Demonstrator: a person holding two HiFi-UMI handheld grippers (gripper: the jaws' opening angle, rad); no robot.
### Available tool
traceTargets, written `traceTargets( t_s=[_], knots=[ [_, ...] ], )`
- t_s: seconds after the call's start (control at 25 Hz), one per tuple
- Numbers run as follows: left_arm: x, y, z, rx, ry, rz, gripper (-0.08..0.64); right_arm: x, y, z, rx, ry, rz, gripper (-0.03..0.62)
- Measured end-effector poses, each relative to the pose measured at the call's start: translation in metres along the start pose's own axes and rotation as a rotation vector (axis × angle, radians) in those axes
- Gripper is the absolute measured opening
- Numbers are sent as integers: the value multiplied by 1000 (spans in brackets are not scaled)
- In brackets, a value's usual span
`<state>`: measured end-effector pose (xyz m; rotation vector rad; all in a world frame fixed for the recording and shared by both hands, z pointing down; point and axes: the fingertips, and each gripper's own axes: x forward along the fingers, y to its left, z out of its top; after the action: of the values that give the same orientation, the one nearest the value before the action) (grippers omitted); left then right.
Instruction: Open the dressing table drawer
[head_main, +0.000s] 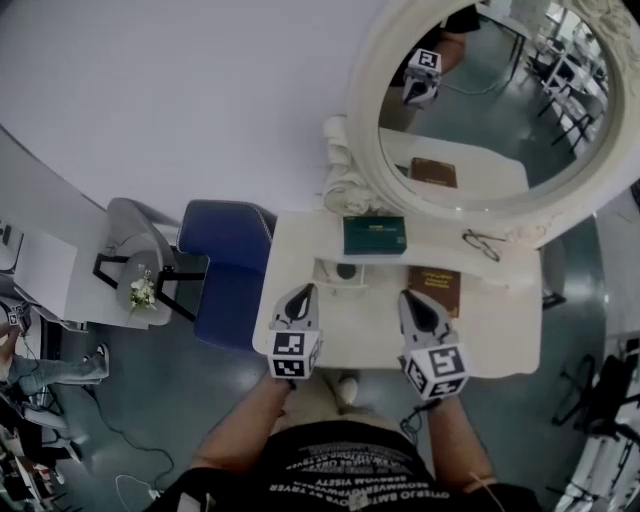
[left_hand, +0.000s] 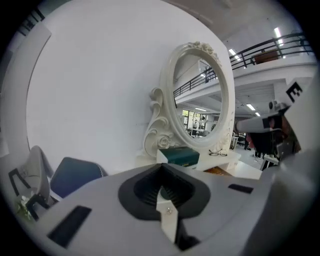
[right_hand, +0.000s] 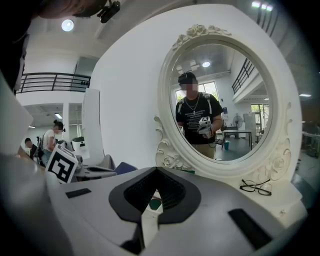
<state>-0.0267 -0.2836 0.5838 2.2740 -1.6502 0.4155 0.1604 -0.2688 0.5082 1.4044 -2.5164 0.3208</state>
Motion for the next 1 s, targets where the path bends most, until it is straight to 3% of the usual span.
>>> traceTargets(
  t_s=[0.32, 1.0],
  knots=[
    [-48, -4, 71, 55, -142, 11, 3, -13, 17, 21, -25, -54, 15, 2],
    [-114, -25, 122, 98, -234, -20, 3, -53, 44, 57, -47, -136, 0, 2]
  ],
)
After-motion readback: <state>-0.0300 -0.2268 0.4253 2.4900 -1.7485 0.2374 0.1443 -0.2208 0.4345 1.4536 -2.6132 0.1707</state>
